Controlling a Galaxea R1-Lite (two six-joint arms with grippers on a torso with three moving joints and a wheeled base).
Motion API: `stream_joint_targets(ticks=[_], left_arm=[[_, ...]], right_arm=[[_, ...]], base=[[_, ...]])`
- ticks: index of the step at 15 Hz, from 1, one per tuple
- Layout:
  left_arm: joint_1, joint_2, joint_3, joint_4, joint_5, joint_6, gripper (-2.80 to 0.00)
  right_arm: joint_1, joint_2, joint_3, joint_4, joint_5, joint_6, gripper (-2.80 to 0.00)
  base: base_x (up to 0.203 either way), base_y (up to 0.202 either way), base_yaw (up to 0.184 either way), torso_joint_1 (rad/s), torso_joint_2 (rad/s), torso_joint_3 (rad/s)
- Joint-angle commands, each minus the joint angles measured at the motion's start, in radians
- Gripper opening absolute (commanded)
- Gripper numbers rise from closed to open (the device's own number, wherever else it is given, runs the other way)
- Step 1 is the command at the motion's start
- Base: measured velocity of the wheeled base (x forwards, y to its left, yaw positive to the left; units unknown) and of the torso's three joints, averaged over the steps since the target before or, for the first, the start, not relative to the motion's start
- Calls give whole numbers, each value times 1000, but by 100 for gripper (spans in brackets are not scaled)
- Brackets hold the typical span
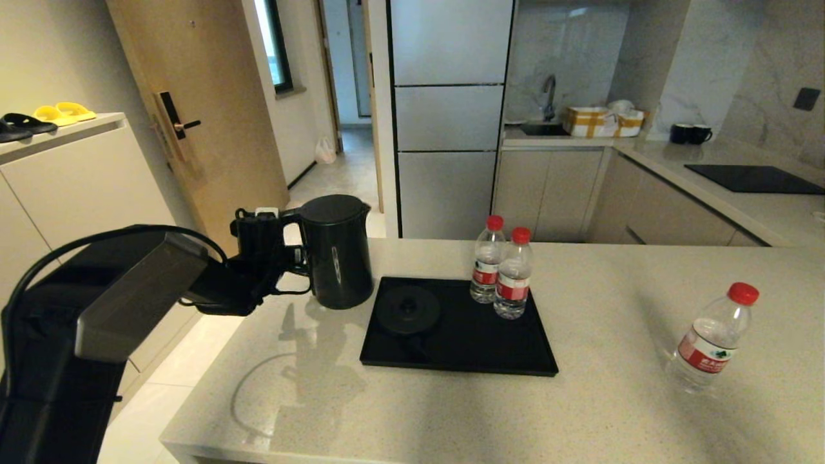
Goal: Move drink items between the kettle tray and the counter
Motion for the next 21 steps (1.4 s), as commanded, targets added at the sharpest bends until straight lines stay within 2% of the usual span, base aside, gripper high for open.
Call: stream_joint_targets(ticks=[1,6,9,12,16,17,18,21], left_arm=[[0,-36,54,-21,-1,-1,0],[-2,-98,173,-88,-7,-1,0],[-4,-151,286,-142,-7,-1,0],[-21,-268,418,-197,-6,0,0],[-94,-495,575,-198,-1,1,0],[-122,-547,619,-195,3,4,-209],[-152,-603,645,-187,5,7,-280],[-209,-796,665,-75,-2,-6,-280]], right_arm=[[-1,1,0,0,0,1,-280],[0,1,0,0,0,1,-280],[0,1,0,0,0,1,-280],[0,1,0,0,0,1,-280],[0,1,0,0,0,1,-280],[0,1,0,0,0,1,-280],[0,1,0,0,0,1,-280],[0,1,0,0,0,1,-280]], base=[[0,0,0,0,0,0],[0,0,0,0,0,0],[0,0,0,0,0,0],[0,0,0,0,0,0],[0,0,0,0,0,0],[0,0,0,0,0,0],[0,0,0,0,0,0],[0,0,0,0,0,0]])
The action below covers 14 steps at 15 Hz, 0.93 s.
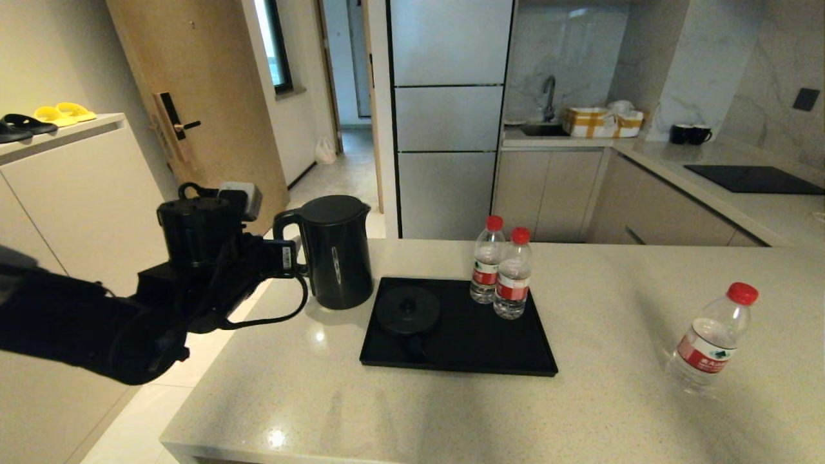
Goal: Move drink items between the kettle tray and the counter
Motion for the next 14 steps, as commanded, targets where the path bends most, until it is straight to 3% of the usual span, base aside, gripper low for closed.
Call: stream_joint_targets(ticks=[1,4,9,11,13,14], left_arm=[[-29,-221,-2,93,-4,-25,-280],[-33,-512,-25,364,-9,-106,-280],[-11,-1083,-103,1076,-4,-191,-280],[100,-1301,-140,1369,-29,-198,-280],[234,-1493,-176,1646,-133,-181,-280],[261,-1570,-190,1767,-177,-173,-280]], right_arm=[[0,1,0,0,0,-4,-280],[0,1,0,0,0,-1,-280],[0,1,0,0,0,-3,-280],[0,1,0,0,0,-1,-280],[0,1,0,0,0,-1,-280],[0,1,0,0,0,-3,-280]], base=[[0,0,0,0,0,0],[0,0,0,0,0,0],[0,0,0,0,0,0],[0,0,0,0,0,0],[0,0,0,0,0,0],[0,0,0,0,0,0]])
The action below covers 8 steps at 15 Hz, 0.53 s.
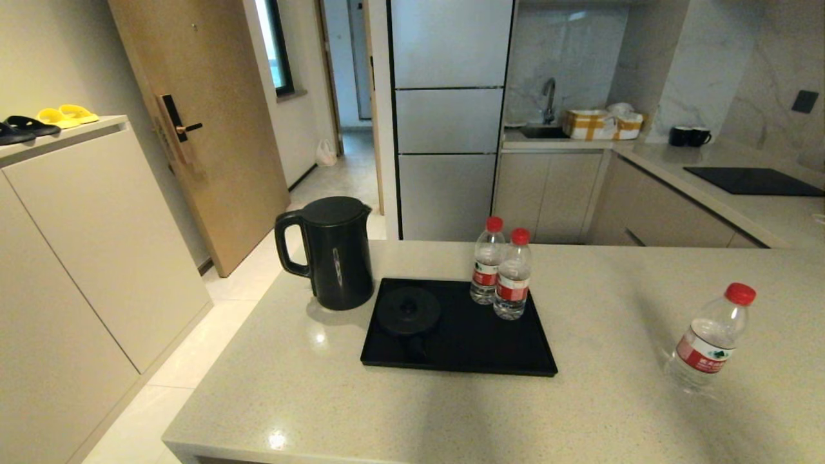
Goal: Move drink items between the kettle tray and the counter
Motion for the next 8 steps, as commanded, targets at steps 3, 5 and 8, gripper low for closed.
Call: stream_joint_targets(ticks=[3,5,8], left_arm=[[81,-383,129,352,-120,95,-280],[84,-429,325,294,-153,129,-280],[85,-445,697,-205,-185,135,-280]], right_arm=[[0,1,0,0,0,2,-280],[0,1,0,0,0,2,-280],[-1,1,1,0,0,2,-280]], base=[[0,0,0,0,0,0],[0,0,0,0,0,0],[0,0,0,0,0,0]])
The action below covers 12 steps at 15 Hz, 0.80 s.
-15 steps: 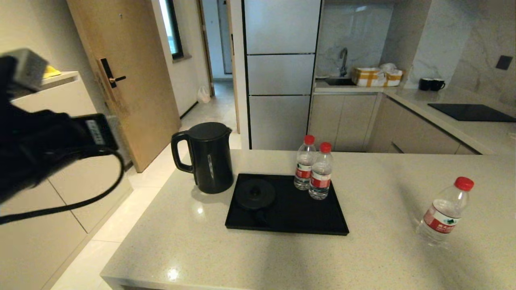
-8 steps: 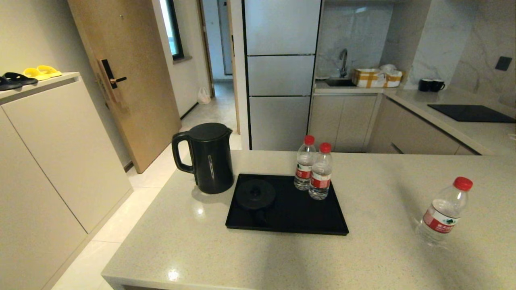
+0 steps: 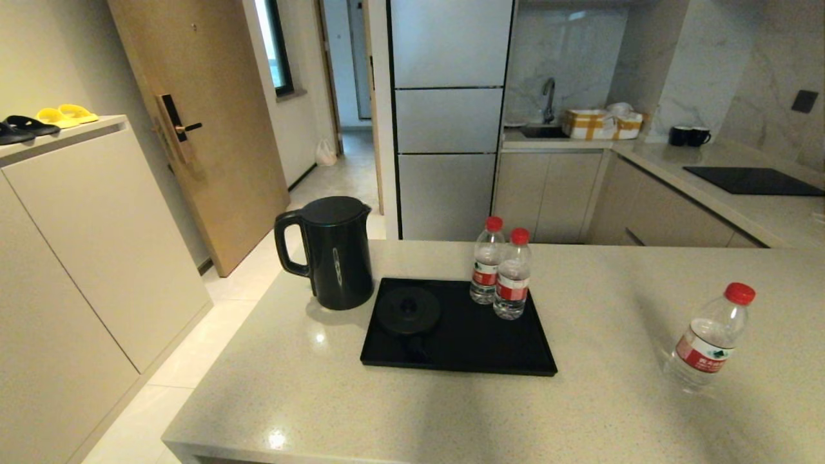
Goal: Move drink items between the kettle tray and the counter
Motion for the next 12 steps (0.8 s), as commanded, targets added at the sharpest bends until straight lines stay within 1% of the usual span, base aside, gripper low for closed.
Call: stream_joint_targets(ticks=[1,2,3,4,5,6,7,8,9,10,12], left_arm=[[2,-32,301,-538,-32,17,-280],[3,-34,385,-738,-58,19,-280],[3,-35,427,-855,-75,9,-280],[3,-36,439,-889,-76,-11,-280],[3,-37,448,-845,-42,-26,-280],[3,-38,450,-759,5,-35,-280],[3,-37,452,-748,13,-30,-280],[3,-37,453,-750,16,21,-280],[3,-38,454,-714,13,79,-280],[3,-37,453,-704,8,113,-280],[3,-38,453,-705,2,119,-280]], right_arm=[[0,1,1,0,1,0,-280],[0,1,2,0,1,0,-280],[0,1,0,0,1,0,-280],[0,1,0,0,1,0,-280],[-1,1,0,0,1,0,-280],[-1,1,0,0,1,0,-280],[0,1,0,0,1,0,-280],[0,1,0,0,1,0,-280],[0,1,2,0,1,0,-280],[0,1,0,0,1,0,-280],[-1,1,1,0,1,0,-280]], base=[[0,0,0,0,0,0],[0,0,0,0,0,0],[0,0,0,0,0,0],[0,0,0,0,0,0],[0,0,0,0,0,0],[0,0,0,0,0,0],[0,0,0,0,0,0],[0,0,0,0,0,0],[0,0,0,0,0,0],[0,0,0,0,0,0],[0,0,0,0,0,0]])
